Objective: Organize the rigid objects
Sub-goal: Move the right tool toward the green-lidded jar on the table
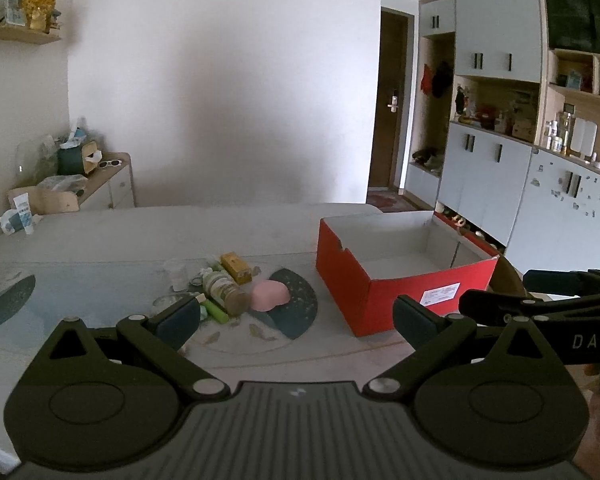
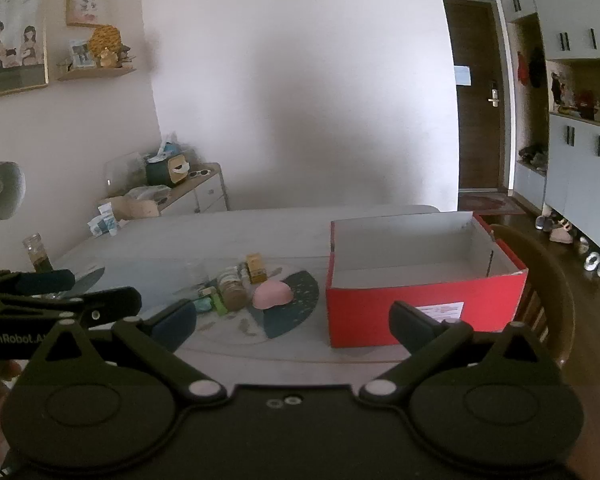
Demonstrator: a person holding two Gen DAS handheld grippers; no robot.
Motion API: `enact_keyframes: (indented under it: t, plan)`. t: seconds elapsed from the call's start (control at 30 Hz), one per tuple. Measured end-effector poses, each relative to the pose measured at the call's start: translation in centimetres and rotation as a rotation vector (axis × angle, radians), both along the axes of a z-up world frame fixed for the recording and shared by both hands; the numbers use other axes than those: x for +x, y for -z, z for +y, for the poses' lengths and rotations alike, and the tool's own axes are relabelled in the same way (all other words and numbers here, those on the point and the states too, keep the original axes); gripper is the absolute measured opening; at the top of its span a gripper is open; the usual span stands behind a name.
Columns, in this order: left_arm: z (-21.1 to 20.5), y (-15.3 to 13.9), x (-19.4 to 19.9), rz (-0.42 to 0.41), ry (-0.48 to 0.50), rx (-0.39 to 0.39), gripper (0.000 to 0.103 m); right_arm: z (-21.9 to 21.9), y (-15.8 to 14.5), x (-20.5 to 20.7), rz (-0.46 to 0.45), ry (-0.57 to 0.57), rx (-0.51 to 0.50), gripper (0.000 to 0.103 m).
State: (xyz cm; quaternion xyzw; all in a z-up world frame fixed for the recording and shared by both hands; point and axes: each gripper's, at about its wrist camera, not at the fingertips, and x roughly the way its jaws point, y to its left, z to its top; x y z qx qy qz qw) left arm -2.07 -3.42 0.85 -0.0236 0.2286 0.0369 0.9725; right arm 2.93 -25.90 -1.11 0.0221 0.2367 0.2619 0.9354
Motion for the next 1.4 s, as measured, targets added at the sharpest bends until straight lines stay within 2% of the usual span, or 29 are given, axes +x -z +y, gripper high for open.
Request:
enact_keyframes:
  t: [0.37,0.67,0.9,1.13,1.4]
  plan:
    - [1.1,0.6,0.7,0.008,-0.018,-0.006,0.103,2.0,0.4,1.1,0.012,-0.057,-0.033,0.102]
    - [4.8,2.1,3.5,0.032,-0.036,-0.026,0.103,4.5,1.1,3.8,0.064,-0.067,-0.055,0.102]
    - [9.0,5.4,6.3,0.099,-0.066,0.025,0.103,7.4,2.1,5.9,0.110,-0.088,-0.085,0.101]
    - [12.6,8.7,8.5,0.177,-0.051,0.014,0.103,11.2,2.9,7.6,0.135,-0.118,-0.128,0.100]
    - [15.1,11.5,10.2,0.229,-0.011,0.001,0.102,15.6,4.6,10.3,0.146,-0.138,-0.194,0.099]
